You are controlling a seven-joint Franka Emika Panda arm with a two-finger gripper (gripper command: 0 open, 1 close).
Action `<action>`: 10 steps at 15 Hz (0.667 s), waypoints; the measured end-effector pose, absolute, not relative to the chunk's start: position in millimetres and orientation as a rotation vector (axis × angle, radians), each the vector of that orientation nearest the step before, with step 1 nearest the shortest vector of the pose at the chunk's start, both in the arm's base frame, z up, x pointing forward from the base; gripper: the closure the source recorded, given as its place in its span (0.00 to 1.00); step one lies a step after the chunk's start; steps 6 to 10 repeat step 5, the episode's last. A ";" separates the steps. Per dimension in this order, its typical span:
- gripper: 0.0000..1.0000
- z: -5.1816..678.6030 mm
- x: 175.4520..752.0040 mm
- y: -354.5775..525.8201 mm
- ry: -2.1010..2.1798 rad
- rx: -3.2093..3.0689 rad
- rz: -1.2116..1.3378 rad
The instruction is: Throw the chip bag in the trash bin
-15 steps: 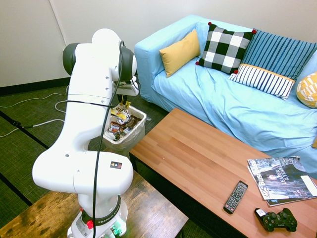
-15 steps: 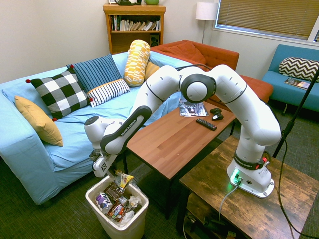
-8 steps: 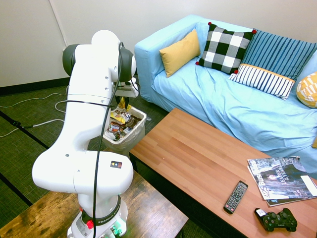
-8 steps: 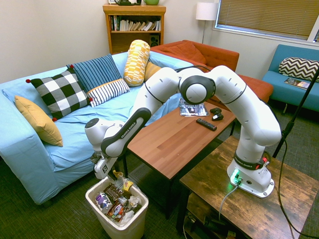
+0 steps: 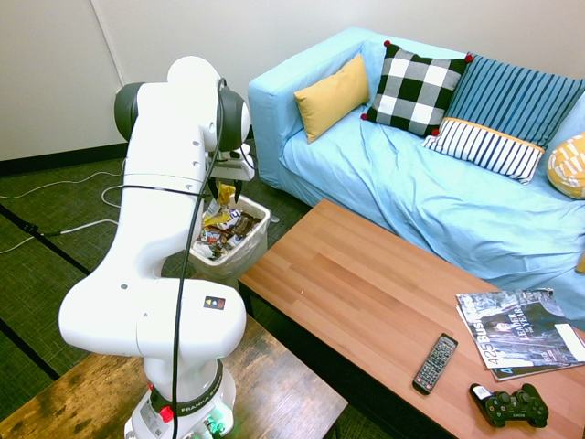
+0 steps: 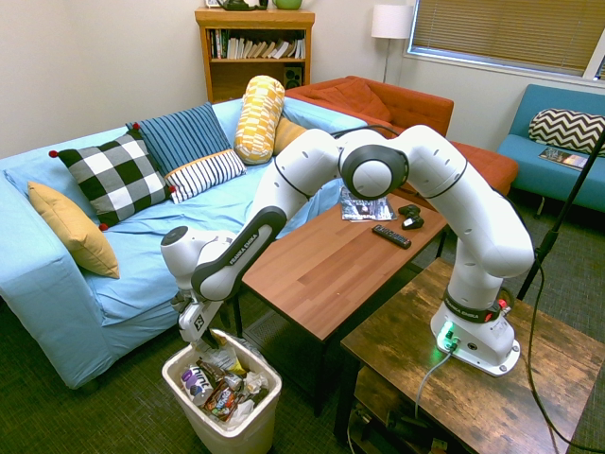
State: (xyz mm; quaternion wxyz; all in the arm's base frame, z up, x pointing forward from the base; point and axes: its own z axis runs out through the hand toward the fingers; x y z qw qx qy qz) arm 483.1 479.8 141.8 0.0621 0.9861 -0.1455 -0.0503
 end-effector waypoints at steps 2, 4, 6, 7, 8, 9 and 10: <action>0.00 141.8 483.7 479.2 -0.449 2.982 -0.158; 0.00 141.7 484.9 478.2 -0.454 2.982 -0.156; 0.00 141.7 485.0 478.1 -0.454 2.982 -0.155; 0.00 141.7 485.0 478.1 -0.454 2.982 -0.155; 0.00 141.7 485.0 478.1 -0.454 2.982 -0.155; 0.00 141.7 485.0 478.1 -0.454 2.982 -0.155; 0.00 141.7 485.0 478.1 -0.454 2.982 -0.155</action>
